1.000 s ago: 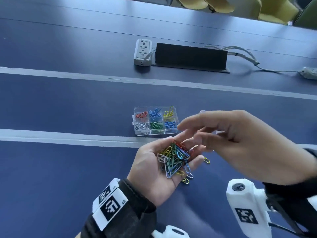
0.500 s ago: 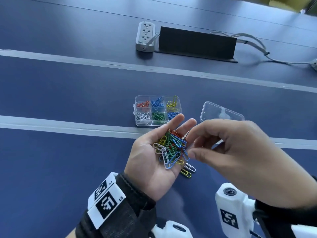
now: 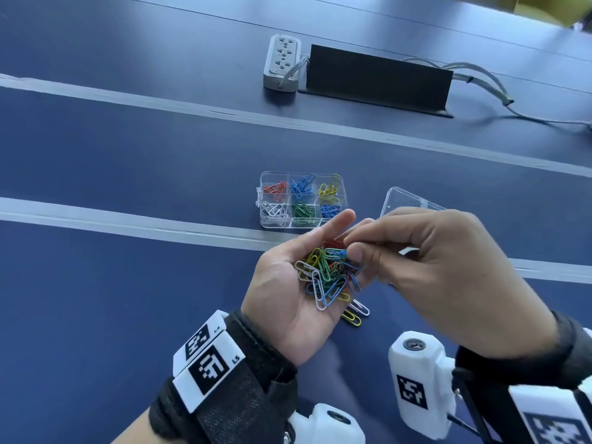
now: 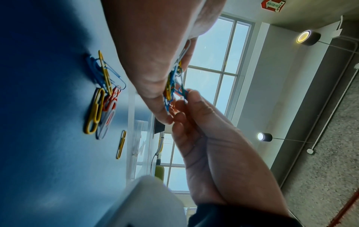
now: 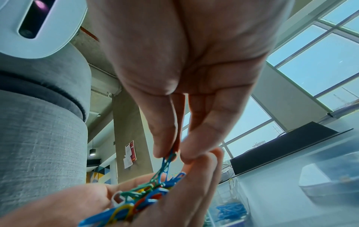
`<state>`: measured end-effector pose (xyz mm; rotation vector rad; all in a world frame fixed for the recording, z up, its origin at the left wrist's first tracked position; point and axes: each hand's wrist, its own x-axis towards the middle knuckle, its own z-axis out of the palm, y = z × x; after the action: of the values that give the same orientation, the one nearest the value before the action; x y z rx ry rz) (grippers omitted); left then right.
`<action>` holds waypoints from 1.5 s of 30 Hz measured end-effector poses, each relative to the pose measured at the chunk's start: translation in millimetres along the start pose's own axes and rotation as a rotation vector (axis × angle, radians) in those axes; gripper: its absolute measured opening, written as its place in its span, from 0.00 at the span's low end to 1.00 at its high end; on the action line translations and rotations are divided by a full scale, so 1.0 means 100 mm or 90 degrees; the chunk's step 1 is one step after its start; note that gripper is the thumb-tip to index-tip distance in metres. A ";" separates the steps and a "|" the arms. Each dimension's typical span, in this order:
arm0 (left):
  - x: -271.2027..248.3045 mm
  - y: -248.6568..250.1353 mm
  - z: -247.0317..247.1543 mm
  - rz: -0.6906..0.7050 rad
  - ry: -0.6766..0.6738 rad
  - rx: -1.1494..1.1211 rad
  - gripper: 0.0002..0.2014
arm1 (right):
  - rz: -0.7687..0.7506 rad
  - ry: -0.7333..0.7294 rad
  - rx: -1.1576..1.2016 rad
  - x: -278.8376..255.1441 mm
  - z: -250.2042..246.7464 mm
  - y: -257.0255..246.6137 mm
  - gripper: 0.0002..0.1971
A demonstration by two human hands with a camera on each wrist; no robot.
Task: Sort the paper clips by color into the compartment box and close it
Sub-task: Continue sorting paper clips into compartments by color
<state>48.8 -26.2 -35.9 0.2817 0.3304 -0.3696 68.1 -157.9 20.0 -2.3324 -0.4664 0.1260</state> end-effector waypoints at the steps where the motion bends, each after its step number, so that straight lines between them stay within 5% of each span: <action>1: 0.00 0.00 0.00 -0.002 -0.002 -0.003 0.19 | 0.001 0.002 0.021 0.00 0.00 -0.01 0.05; 7: 0.01 -0.01 -0.02 -0.006 -0.037 -0.046 0.20 | 0.122 0.007 0.389 0.02 -0.08 -0.13 0.03; 14: 0.01 0.00 -0.05 -0.021 -0.037 -0.038 0.18 | 0.402 -0.056 0.876 0.12 -0.28 -0.07 0.09; 17: 0.01 0.01 -0.06 -0.014 -0.029 -0.049 0.20 | 0.372 -0.094 0.730 0.09 -0.23 -0.08 0.12; 21: 0.01 0.03 -0.07 0.003 -0.018 -0.051 0.22 | 0.146 -0.143 0.090 -0.01 -0.03 -0.02 0.10; 23: 0.01 0.03 -0.07 -0.004 -0.020 -0.050 0.22 | 0.091 -0.151 -0.082 -0.04 -0.01 0.03 0.08; 38: 0.01 0.00 -0.08 -0.019 -0.023 -0.059 0.22 | 0.046 -0.160 -0.195 0.01 0.04 -0.05 0.05; 45: 0.01 0.00 -0.07 -0.023 -0.036 -0.120 0.20 | 0.119 -0.162 -0.003 0.11 -0.05 -0.06 0.05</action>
<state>48.3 -24.1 -42.7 0.0800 0.3130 -0.3778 77.3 -153.7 28.5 -2.3728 -0.3697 0.5153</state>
